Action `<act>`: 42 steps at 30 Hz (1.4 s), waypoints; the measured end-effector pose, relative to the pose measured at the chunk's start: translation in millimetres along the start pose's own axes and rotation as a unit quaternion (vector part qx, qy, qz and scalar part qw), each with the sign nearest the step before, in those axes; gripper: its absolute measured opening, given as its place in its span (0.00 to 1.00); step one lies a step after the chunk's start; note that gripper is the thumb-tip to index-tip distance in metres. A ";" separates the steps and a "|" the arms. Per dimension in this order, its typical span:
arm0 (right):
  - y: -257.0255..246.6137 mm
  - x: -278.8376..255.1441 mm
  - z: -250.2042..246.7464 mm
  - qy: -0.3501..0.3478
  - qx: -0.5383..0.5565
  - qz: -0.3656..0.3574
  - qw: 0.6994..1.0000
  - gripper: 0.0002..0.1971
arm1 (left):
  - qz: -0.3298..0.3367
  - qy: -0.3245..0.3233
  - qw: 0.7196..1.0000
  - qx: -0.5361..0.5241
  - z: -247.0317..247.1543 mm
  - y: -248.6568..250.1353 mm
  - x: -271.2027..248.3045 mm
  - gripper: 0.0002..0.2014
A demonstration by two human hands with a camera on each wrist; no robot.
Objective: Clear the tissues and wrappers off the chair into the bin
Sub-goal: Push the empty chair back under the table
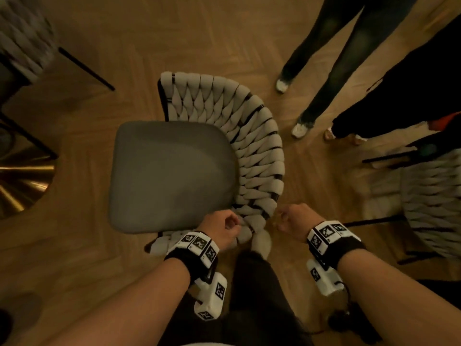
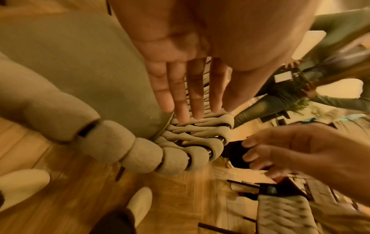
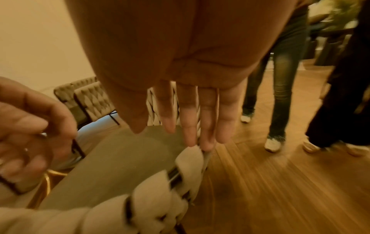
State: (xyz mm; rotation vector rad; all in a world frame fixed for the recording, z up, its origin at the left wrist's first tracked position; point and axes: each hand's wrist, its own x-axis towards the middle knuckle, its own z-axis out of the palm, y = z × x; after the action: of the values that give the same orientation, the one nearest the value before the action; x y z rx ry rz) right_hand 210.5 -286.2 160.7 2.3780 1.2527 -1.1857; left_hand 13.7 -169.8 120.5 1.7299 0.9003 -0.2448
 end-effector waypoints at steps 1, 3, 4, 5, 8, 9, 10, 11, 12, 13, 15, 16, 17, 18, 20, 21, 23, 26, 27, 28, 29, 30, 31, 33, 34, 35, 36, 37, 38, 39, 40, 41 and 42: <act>8.6 14.5 -15.3 -0.005 -0.022 -0.013 1.000 0.18 | -0.014 0.007 1.000 -0.010 7.0 6.9 8.9 0.04; 26.4 48.0 -45.8 0.001 -0.055 -0.051 0.997 0.18 | -0.049 0.039 0.997 -0.038 24.8 20.5 30.7 0.06; 33.9 64.9 -60.5 0.009 -0.072 -0.089 0.993 0.19 | -0.072 0.060 0.994 -0.057 35.1 28.1 41.8 0.06; 39.7 84.0 -74.8 0.018 -0.101 -0.143 0.984 0.20 | -0.097 0.081 0.989 -0.074 45.4 36.2 53.7 0.07; 49.0 137.0 -111.6 0.003 -0.224 -0.246 0.943 0.27 | -0.173 0.105 0.974 -0.106 79.2 58.5 89.1 0.14; 50.0 154.3 -122.0 -0.007 -0.253 -0.254 0.933 0.29 | -0.186 0.107 0.970 -0.109 90.3 65.1 100.6 0.17; 50.8 171.9 -130.5 -0.012 -0.290 -0.270 0.918 0.31 | -0.194 0.109 0.969 -0.111 100.3 71.3 112.1 0.21; 50.7 189.9 -138.1 -0.015 -0.338 -0.299 0.892 0.34 | -0.198 0.106 0.968 -0.112 108.8 77.5 123.3 0.25; 51.4 210.4 -142.5 -0.013 -0.392 -0.333 0.858 0.37 | -0.200 0.101 0.969 -0.108 115.1 82.7 135.2 0.31; 49.8 227.8 -147.3 -0.013 -0.438 -0.363 0.822 0.39 | -0.201 0.092 0.971 -0.095 119.4 86.3 147.9 0.36; 45.2 257.3 -150.1 -0.032 -0.509 -0.388 0.767 0.45 | -0.200 0.077 0.976 -0.044 124.0 87.6 169.3 0.39; 41.5 268.3 -150.6 -0.041 -0.535 -0.392 0.747 0.47 | -0.194 0.078 0.978 -0.017 124.9 86.0 178.2 0.37; 37.6 275.8 -150.9 -0.052 -0.554 -0.387 0.735 0.49 | -0.187 0.078 0.979 0.007 124.7 84.9 184.2 0.35; 33.6 281.6 -150.8 -0.065 -0.567 -0.383 0.726 0.51 | -0.182 0.075 0.980 0.027 124.2 83.7 188.7 0.33; 25.9 284.5 -151.0 -0.088 -0.575 -0.387 0.716 0.52 | -0.180 0.064 0.980 0.056 122.5 81.7 189.3 0.29; 21.7 283.7 -151.7 -0.096 -0.573 -0.394 0.712 0.51 | -0.180 0.060 0.980 0.061 121.4 78.8 185.7 0.28; 13.0 280.4 -152.6 -0.108 -0.573 -0.403 0.705 0.52 | -0.176 0.063 0.981 0.055 115.8 69.0 173.5 0.24; -10.9 268.0 -136.6 -0.123 -0.582 -0.410 0.692 0.54 | -0.184 0.056 0.981 0.033 101.7 30.2 141.3 0.22; -22.7 261.4 -128.8 -0.125 -0.585 -0.418 0.684 0.55 | -0.195 0.050 0.979 0.027 93.9 13.6 126.9 0.23; -36.1 257.1 -120.1 -0.120 -0.589 -0.429 0.674 0.54 | -0.209 0.044 0.977 0.024 85.2 -5.1 111.2 0.25; -50.5 254.2 -111.9 -0.112 -0.595 -0.439 0.664 0.54 | -0.222 0.042 0.974 0.024 75.4 -22.9 94.1 0.27; -66.9 252.5 -103.0 -0.102 -0.597 -0.442 0.662 0.55 | -0.238 0.044 0.970 0.029 65.0 -42.4 75.2 0.31; -83.3 250.8 -92.4 -0.093 -0.595 -0.438 0.668 0.56 | -0.254 0.046 0.965 0.038 54.2 -61.3 56.6 0.34; -117.8 242.2 -64.5 -0.089 -0.584 -0.419 0.689 0.59 | -0.284 0.048 0.956 0.060 32.6 -96.5 17.8 0.38; -133.3 235.5 -48.6 -0.090 -0.580 -0.416 0.694 0.58 | -0.288 0.053 0.953 0.076 22.7 -111.8 0.5 0.37; -150.1 226.0 -32.3 -0.092 -0.578 -0.419 0.694 0.54 | -0.290 0.057 0.951 0.090 14.5 -125.3 -16.5 0.36; -166.3 216.4 -16.6 -0.092 -0.577 -0.422 0.693 0.50 | -0.291 0.061 0.949 0.100 7.5 -137.3 -32.2 0.37; -180.3 207.6 -3.0 -0.092 -0.574 -0.423 0.695 0.47 | -0.296 0.066 0.947 0.107 0.3 -146.7 -45.9 0.42; -187.6 201.7 6.2 -0.093 -0.572 -0.421 0.698 0.45 | -0.300 0.073 0.944 0.115 -3.8 -152.8 -53.7 0.46; -202.3 196.0 19.2 -0.089 -0.568 -0.427 0.698 0.45 | -0.305 0.093 0.940 0.123 -10.8 -163.4 -67.4 0.49; -208.5 192.8 24.1 -0.086 -0.564 -0.430 0.700 0.45 | -0.303 0.118 0.936 0.133 -15.1 -167.2 -72.3 0.49; -220.4 191.7 32.4 -0.077 -0.557 -0.438 0.701 0.46 | -0.305 0.139 0.931 0.145 -21.4 -177.1 -80.7 0.49; -233.2 191.7 39.9 -0.069 -0.549 -0.443 0.705 0.46 | -0.308 0.157 0.926 0.154 -28.1 -188.3 -88.2 0.49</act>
State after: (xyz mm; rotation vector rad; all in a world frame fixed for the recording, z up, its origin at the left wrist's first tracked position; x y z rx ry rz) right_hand 70.6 -46.6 35.1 0.7614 2.2365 -0.3865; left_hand -181.3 -166.2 43.3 1.7501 1.7152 -0.5558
